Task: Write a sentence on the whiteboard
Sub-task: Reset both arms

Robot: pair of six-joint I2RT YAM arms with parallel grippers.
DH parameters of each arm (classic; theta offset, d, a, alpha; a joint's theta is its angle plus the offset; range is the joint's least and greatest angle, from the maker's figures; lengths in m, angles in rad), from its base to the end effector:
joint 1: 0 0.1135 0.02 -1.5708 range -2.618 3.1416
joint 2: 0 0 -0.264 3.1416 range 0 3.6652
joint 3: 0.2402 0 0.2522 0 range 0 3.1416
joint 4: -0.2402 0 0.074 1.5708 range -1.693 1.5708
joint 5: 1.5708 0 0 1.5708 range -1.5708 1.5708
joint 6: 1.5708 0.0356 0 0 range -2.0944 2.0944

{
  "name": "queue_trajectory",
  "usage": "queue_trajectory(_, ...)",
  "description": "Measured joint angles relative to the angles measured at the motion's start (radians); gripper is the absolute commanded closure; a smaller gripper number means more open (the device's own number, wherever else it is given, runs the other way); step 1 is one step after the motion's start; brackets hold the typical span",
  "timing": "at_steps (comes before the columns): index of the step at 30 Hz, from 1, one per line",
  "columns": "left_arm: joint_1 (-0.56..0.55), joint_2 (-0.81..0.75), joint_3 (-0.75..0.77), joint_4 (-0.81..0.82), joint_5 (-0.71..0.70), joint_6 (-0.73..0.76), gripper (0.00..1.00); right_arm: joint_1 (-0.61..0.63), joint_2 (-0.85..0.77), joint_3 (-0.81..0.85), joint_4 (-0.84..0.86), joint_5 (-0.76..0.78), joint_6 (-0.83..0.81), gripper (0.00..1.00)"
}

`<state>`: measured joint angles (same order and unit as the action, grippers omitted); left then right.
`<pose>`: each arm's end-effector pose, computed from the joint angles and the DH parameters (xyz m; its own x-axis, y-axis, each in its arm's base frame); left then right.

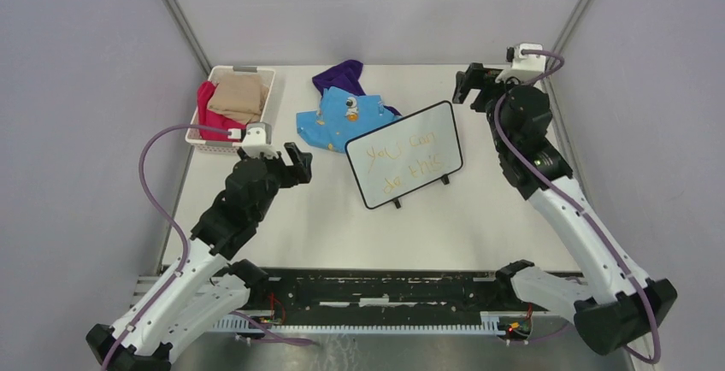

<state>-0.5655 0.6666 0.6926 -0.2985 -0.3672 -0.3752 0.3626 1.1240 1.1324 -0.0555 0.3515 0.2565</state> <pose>0.1412 -0.0745 0.3142 -0.2877 -0.2225 -0.9315 0.1104 0.9584 -0.2630 0.2453 0.0799 0.4086 -0.0455 0.2375 -0.9703 0.0001 0.9713 0.2377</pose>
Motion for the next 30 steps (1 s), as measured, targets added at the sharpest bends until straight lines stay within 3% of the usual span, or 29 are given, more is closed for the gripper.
queue_trajectory(12,0.0,0.121,0.016,0.002,-0.031,-0.109,0.1,0.173,-0.33,-0.227,0.09,0.05,-0.15,0.11)
queue_trajectory(18,0.0,0.259,0.147,-0.052,-0.053,-0.116,0.0,0.296,-0.431,-0.385,0.084,0.161,-0.166,0.06)
queue_trajectory(19,-0.001,0.278,0.17,-0.057,-0.06,-0.116,0.0,0.309,-0.427,-0.395,0.076,0.19,-0.169,0.02)
queue_trajectory(30,-0.003,0.48,0.435,-0.173,-0.12,-0.129,0.0,0.458,-0.137,-0.26,0.068,0.64,-0.141,0.02)
